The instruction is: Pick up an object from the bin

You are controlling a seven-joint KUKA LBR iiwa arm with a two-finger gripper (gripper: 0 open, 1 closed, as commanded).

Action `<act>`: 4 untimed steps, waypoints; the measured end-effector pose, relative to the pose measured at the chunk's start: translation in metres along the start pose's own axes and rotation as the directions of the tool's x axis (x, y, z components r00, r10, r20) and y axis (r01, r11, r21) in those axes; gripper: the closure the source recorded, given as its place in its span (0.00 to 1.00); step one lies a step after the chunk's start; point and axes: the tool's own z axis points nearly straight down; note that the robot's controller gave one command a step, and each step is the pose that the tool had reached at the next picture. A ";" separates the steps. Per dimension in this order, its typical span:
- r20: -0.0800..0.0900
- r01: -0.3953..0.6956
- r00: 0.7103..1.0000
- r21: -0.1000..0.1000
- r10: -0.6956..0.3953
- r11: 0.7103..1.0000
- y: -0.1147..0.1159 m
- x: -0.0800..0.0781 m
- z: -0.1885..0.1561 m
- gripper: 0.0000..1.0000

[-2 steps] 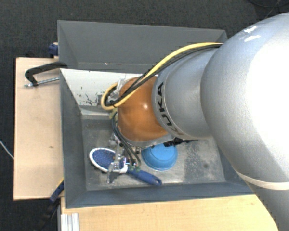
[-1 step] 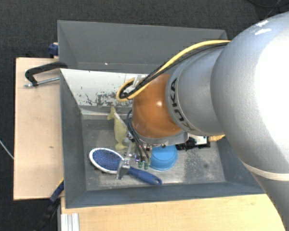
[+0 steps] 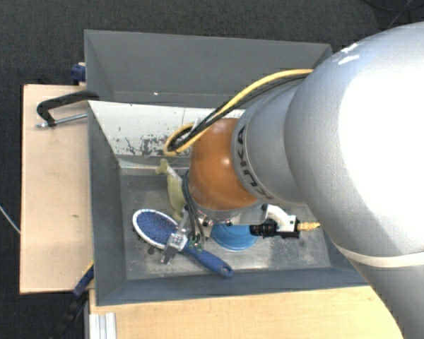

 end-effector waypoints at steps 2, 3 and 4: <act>0.003 0.002 1.000 0.001 -0.002 1.000 0.002 -0.002 -0.003 1.00; 0.002 0.004 1.000 0.002 -0.004 1.000 0.004 -0.003 -0.053 1.00; 0.004 0.007 1.000 0.000 -0.007 1.000 0.006 -0.004 -0.129 1.00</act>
Offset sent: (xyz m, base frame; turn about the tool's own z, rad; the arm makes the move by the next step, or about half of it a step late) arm 0.0000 0.0000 0.0000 0.0000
